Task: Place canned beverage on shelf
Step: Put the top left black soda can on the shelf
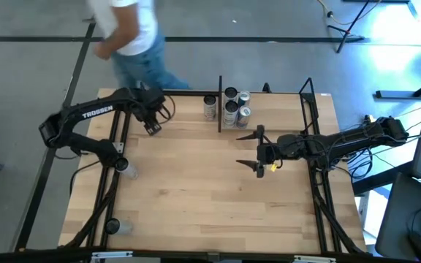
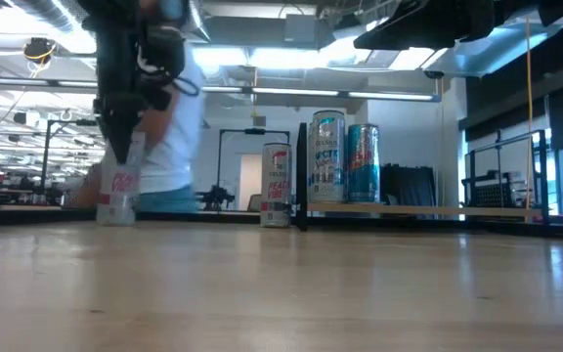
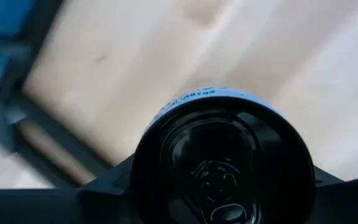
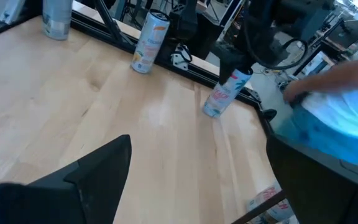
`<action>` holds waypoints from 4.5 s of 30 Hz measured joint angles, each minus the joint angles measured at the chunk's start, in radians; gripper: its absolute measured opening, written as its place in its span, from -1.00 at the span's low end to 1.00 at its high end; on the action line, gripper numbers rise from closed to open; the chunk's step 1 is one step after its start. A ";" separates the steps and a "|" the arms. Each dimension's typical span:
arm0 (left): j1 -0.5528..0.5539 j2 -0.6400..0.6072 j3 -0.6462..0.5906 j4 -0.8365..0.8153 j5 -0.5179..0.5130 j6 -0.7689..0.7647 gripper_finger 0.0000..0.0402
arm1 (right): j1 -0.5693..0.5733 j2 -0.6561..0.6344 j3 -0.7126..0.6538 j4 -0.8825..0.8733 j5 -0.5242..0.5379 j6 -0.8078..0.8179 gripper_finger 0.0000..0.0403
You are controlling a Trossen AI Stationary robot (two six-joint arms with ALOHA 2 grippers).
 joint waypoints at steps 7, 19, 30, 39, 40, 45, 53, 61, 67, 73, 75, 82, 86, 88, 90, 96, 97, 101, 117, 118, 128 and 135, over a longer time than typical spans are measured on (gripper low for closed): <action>-0.238 0.000 0.110 0.029 0.004 -0.033 0.01 | 0.000 0.000 0.000 -0.011 -0.060 0.144 0.79; -0.561 0.271 0.332 0.127 0.078 -0.043 0.03 | 0.001 -0.001 -0.063 -0.099 -0.078 0.332 0.79; -0.662 0.620 0.698 0.098 0.215 0.023 0.04 | 0.001 -0.001 -0.169 -0.029 -0.078 0.398 0.79; -0.723 0.744 0.785 0.092 0.214 -0.041 0.05 | 0.000 -0.001 -0.179 -0.017 -0.078 0.399 0.79; -0.728 0.744 0.785 0.093 0.210 -0.053 0.07 | 0.000 -0.001 -0.179 -0.017 -0.078 0.400 0.79; -0.744 0.748 0.794 0.090 0.174 -0.086 0.27 | 0.000 -0.001 -0.179 -0.016 -0.078 0.407 0.79; -0.765 0.752 0.869 0.044 0.171 -0.043 0.59 | 0.000 -0.001 -0.179 -0.015 -0.078 0.410 0.79; -0.784 0.738 0.961 -0.111 0.102 -0.057 0.62 | 0.000 0.000 -0.180 0.013 -0.117 0.426 0.79; -0.813 0.653 0.853 -0.149 0.014 -0.134 0.61 | 0.001 0.062 -0.180 0.118 -0.208 0.425 0.79; -0.866 0.462 0.527 0.114 -0.102 -0.184 0.61 | 0.001 0.196 -0.180 0.271 -0.216 0.402 0.79; -0.877 0.389 0.387 0.260 -0.136 -0.178 0.61 | 0.001 0.240 -0.180 0.332 -0.230 0.385 0.79; -0.887 0.233 -0.038 0.860 -0.147 -0.085 0.61 | 0.001 0.378 -0.177 0.601 -0.316 0.344 0.79; -0.885 0.240 -0.177 1.130 -0.135 -0.045 0.61 | 0.001 0.443 -0.165 0.688 -0.332 0.344 0.79; -0.880 0.251 -0.226 1.238 -0.127 -0.025 0.61 | 0.001 0.481 -0.143 0.710 -0.330 0.344 0.79; -0.877 0.258 -0.257 1.295 -0.130 -0.010 0.61 | 0.001 0.512 -0.123 0.718 -0.310 0.344 0.79; -0.869 0.262 -0.281 1.380 -0.128 0.027 0.61 | 0.001 0.610 -0.040 0.726 -0.294 0.341 0.79; -0.868 0.261 -0.282 1.383 -0.128 0.027 0.61 | 0.004 0.624 -0.032 0.731 -0.295 0.342 0.79; -0.868 0.261 -0.282 1.383 -0.128 0.027 0.61 | 0.020 0.665 0.004 0.726 -0.282 0.326 0.78; -0.868 0.262 -0.286 1.366 -0.126 0.022 0.61 | 0.033 0.486 -0.013 0.499 -0.233 0.245 0.09; -0.868 0.262 -0.286 1.366 -0.126 0.022 0.61 | 0.033 0.445 -0.022 0.469 -0.226 0.237 0.09; -0.868 0.262 -0.287 1.362 -0.124 0.018 0.61 | -0.007 -0.039 -0.101 0.053 -0.085 0.193 0.09; -0.868 0.262 -0.287 1.366 -0.124 0.018 0.61 | -0.190 -0.273 -0.105 -0.210 -0.102 0.181 0.09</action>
